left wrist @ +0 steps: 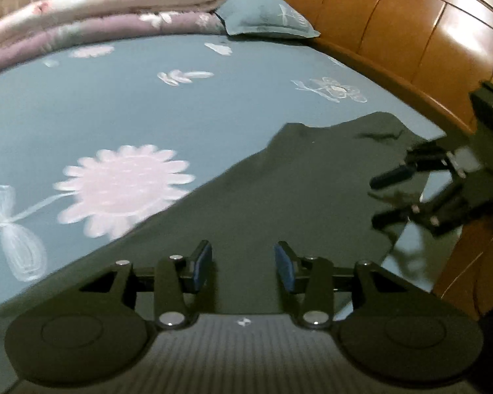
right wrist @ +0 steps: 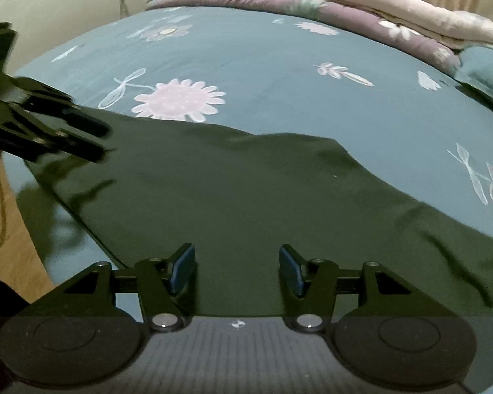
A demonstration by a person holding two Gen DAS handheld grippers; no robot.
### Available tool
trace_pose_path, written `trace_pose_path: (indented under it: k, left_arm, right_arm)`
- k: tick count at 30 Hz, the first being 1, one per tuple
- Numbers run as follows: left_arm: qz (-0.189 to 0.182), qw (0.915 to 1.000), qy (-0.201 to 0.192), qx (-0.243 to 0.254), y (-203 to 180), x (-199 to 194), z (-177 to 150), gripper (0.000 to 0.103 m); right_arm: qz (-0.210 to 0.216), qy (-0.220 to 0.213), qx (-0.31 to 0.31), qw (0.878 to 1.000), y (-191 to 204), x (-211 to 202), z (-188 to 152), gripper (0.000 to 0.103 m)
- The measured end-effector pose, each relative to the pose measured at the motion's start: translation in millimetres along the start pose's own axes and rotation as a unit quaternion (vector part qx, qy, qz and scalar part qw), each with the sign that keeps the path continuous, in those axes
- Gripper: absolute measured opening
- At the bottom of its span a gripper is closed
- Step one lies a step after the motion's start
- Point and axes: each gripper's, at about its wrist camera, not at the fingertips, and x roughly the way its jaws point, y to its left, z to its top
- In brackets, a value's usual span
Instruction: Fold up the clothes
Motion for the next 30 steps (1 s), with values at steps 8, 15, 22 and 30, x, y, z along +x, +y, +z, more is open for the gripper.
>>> trace_pose_path:
  k: [8, 15, 22, 30]
  left_arm:
    - [0.08, 0.9957, 0.011, -0.046, 8.1, 6.6, 14.1, 0.042]
    - [0.044, 0.9987, 0.025, -0.008, -32.9, 33.9, 21.8, 0.052]
    - [0.046, 0.9988, 0.017, -0.009, -42.8, 40.6, 48.9, 0.053]
    - [0.073, 0.9949, 0.03, -0.063, -30.7, 81.9, 67.3, 0.047]
  right_arm:
    - [-0.04, -0.007, 0.042, 0.998, -36.9, -25.1, -34.9, 0.065]
    - [-0.027, -0.003, 0.053, 0.998, -43.8, -7.4, -43.2, 0.072]
    - [-0.015, -0.021, 0.06, 0.998, -44.0, -10.9, -54.8, 0.084]
    - [-0.015, -0.028, 0.058, 0.998, -44.4, -14.5, -58.2, 0.087]
